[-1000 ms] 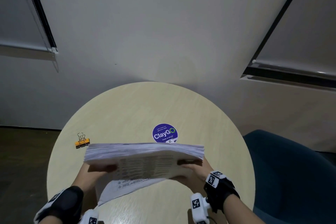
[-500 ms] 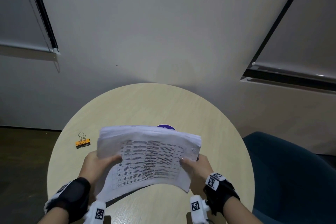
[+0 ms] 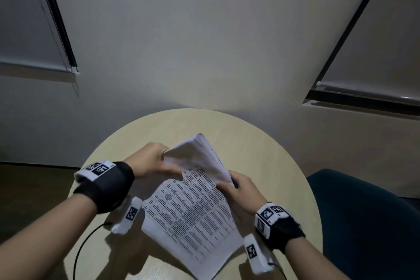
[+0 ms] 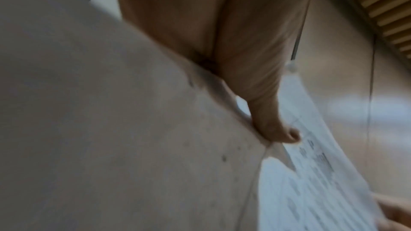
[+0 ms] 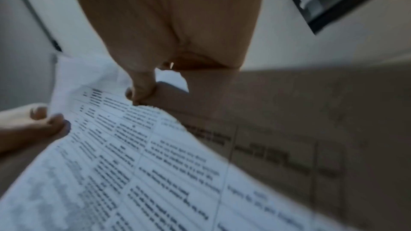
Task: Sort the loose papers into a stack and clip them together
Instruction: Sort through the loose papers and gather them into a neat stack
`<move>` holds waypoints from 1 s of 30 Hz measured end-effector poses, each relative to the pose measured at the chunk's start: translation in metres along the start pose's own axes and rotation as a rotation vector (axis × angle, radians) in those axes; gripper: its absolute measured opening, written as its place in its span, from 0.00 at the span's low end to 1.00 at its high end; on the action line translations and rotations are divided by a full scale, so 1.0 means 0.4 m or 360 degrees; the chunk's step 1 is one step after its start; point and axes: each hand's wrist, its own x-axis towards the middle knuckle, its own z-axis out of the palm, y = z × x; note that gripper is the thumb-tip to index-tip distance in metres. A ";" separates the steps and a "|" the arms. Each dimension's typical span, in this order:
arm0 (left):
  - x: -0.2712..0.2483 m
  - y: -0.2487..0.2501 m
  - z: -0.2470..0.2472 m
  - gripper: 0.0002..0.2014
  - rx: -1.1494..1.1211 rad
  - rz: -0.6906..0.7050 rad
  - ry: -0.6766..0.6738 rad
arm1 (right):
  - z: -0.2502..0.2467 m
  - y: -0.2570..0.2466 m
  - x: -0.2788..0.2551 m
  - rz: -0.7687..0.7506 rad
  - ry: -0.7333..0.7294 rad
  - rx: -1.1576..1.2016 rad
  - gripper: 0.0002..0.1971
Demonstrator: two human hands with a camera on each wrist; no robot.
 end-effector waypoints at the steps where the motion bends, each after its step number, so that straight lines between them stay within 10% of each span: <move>1: 0.003 -0.013 -0.005 0.14 0.0053 -0.0048 0.0080 | 0.017 0.003 -0.011 0.0039 0.0050 0.0205 0.03; 5: -0.024 -0.137 0.013 0.20 -0.0181 -0.0430 0.0623 | 0.061 0.042 -0.055 0.0239 0.0213 0.0646 0.08; 10: -0.101 -0.184 0.120 0.60 -0.1027 -0.0753 0.0238 | 0.058 0.045 -0.065 0.0318 0.0335 0.0938 0.10; 17: -0.040 -0.064 0.167 0.17 -0.1384 -0.0346 0.0827 | 0.041 0.004 -0.020 0.0187 0.0368 0.1026 0.09; 24: -0.052 -0.092 0.237 0.16 -0.1136 -0.0234 0.0739 | 0.105 0.055 -0.009 0.0410 0.0447 0.0941 0.25; 30: -0.019 -0.101 0.244 0.25 -0.1242 -0.0334 0.0722 | 0.098 0.059 0.021 0.0600 0.0417 0.0687 0.13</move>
